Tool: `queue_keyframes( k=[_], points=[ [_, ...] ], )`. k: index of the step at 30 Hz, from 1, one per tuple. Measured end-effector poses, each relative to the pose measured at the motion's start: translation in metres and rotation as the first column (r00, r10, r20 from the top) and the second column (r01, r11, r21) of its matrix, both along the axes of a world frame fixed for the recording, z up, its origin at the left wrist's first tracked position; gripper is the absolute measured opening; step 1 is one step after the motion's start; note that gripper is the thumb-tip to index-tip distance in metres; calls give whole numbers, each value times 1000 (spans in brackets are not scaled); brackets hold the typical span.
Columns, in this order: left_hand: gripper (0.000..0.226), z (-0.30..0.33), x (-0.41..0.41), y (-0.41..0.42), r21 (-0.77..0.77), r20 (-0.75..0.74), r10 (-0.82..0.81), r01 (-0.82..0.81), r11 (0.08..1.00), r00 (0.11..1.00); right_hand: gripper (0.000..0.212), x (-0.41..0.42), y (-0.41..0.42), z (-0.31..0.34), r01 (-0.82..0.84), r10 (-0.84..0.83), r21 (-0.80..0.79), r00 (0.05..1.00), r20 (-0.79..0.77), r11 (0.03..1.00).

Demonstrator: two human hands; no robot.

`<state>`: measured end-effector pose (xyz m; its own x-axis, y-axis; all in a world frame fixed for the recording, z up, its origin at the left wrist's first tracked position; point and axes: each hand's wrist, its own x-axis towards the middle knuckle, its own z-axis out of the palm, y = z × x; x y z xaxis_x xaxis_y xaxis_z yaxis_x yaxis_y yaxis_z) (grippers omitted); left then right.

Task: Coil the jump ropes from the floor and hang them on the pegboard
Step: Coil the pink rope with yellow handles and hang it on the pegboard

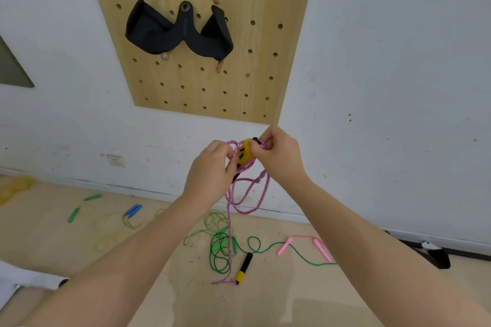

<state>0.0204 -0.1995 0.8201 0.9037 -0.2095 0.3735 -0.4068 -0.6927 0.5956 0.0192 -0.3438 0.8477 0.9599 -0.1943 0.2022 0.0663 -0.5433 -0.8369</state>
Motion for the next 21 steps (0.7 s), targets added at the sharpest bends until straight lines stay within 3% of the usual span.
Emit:
queue_keyframes(
  k=[1,2,4,5,7,9,13,18,21],
  points=[
    [11,-1,3,3,-53,-55,3,-6,999,998,15,2,-6,1,29,-28,56,999,-16,998],
    [11,1,6,6,-204,-202,13,-55,977,979,13,3,-12,2,52,-48,118,998,-36,992],
    [15,1,17,16,-528,-485,-27,-268,806,874,9,4,-22,3,76,-59,234,995,-77,969],
    [20,-2,24,22,-556,-559,3,-378,740,829,8,5,-24,4,82,-61,265,994,-88,961],
    [26,-14,34,35,-490,-639,102,-505,710,762,11,5,-24,5,111,-92,282,992,-82,953],
    [29,-24,33,40,-454,-664,101,-507,733,741,11,7,-24,9,121,-109,273,992,-58,954],
    [32,-30,29,29,-378,-581,40,-313,871,813,15,11,-20,14,36,-20,150,994,-105,988],
    [20,-34,35,19,-211,-426,139,-247,946,894,15,14,-14,14,-24,47,143,986,-160,989],
    [19,-39,40,24,-91,-389,223,-279,956,894,13,16,-17,12,68,-48,158,990,-132,985]
  ],
)
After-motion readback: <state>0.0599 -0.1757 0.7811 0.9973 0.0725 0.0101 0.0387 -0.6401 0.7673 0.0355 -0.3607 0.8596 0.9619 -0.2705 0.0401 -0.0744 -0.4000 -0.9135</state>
